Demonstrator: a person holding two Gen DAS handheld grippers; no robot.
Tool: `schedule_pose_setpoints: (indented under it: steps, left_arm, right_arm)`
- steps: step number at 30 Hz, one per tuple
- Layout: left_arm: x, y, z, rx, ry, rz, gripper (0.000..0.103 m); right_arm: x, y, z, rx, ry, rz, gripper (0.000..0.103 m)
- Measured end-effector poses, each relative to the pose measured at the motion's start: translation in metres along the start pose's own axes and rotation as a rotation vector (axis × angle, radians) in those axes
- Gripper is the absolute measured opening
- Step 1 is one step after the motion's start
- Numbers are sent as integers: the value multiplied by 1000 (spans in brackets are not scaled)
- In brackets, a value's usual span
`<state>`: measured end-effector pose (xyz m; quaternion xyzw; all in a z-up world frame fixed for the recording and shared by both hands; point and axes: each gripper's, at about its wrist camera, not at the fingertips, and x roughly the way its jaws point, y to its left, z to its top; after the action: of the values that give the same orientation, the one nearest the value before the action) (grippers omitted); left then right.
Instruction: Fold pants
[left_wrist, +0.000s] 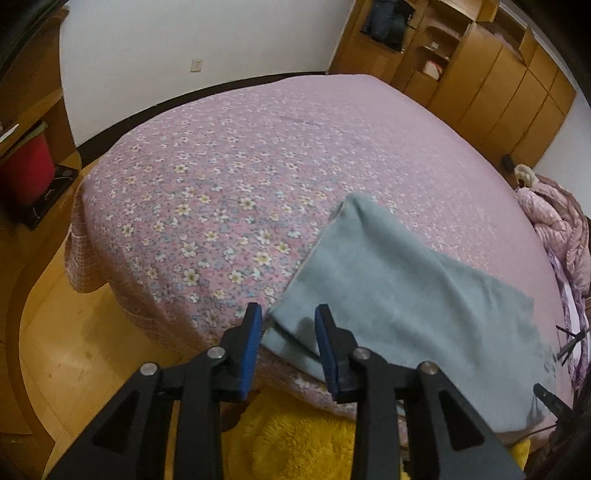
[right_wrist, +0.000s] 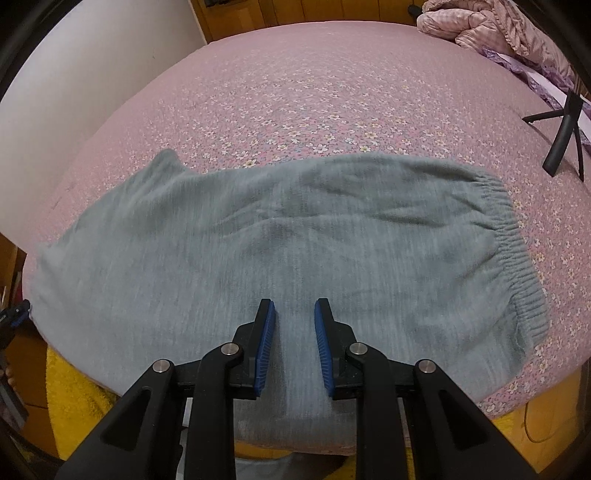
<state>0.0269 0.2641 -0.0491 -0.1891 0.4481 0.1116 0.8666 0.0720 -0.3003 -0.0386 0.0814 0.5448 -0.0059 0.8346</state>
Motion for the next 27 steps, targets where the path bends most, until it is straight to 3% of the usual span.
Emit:
schedule_pose_setpoints:
  steps: [9,11,13,16,21,24,27]
  left_arm:
    - [5,-1,0,17,-12,-16,30]
    - [11,-3,3,29,-17,-1,26]
    - [10,-4,3,35,-30,15,13]
    - [6,-7,3,46,-54,25,3]
    - [-4,-8,3,47,-64,5,2]
    - [-19,-2,-2,39,-72,45,2]
    - [-14,2,-8,72,-17,92,2]
  right_arm:
    - [0,5,-3,-9,-8,-5,24]
    - [0,5,-3,-10,-9,-5,23]
    - [0,6,-3,-12,-10,-5,23]
    - [0,6,-4,-11,-11,-3,24]
    - [0,7,-5,-11,-14,-2,24]
    - [0,7,-5,-9,-14,1,24]
    - [0,6,-5,-9,-15,4,24]
